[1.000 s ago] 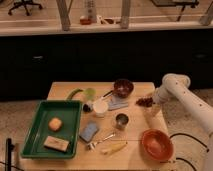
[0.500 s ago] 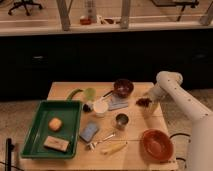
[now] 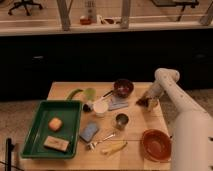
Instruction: Place grapes in red bowl
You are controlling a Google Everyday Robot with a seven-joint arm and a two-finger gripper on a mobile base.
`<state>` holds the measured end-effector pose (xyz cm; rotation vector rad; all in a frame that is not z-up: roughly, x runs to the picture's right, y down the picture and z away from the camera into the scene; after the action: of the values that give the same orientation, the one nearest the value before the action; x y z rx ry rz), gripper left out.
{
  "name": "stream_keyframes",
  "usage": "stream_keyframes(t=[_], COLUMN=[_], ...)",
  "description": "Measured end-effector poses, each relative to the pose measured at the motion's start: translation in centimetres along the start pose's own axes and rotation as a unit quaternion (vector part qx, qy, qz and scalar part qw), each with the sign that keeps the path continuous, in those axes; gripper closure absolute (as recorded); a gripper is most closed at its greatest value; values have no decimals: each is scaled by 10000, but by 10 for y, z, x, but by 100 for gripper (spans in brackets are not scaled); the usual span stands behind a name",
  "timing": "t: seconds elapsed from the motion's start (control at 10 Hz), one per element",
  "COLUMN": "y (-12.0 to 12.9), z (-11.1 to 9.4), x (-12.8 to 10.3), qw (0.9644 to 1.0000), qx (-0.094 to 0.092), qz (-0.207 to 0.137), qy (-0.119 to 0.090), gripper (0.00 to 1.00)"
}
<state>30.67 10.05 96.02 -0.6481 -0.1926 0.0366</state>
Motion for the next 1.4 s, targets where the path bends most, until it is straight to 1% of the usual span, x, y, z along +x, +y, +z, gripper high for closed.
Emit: stream_keyframes(t=[0.1, 0.2, 0.3, 0.4, 0.7, 0.8, 0.9, 1.1, 1.3, 1.4], y=[1, 1, 2, 2, 3, 5, 7, 6, 9, 8], z=[-1, -5, -6, -7, -9, -20, -31, -55, -72, -77], x=[1, 2, 3, 4, 4, 5, 6, -1, -2, -4], qw=[10000, 10000, 10000, 10000, 10000, 9999, 9998, 9989, 9979, 9975], qx=[-6, 1, -4, -9, 1, 80, 134, 269, 378, 410], qz=[1, 5, 18, 19, -17, -108, -145, -318, -437, -475], qy=[9, 16, 16, 19, 37, -52, -92, -220, -295, -319], gripper=[73, 86, 94, 99, 100, 100, 100, 100, 100, 100])
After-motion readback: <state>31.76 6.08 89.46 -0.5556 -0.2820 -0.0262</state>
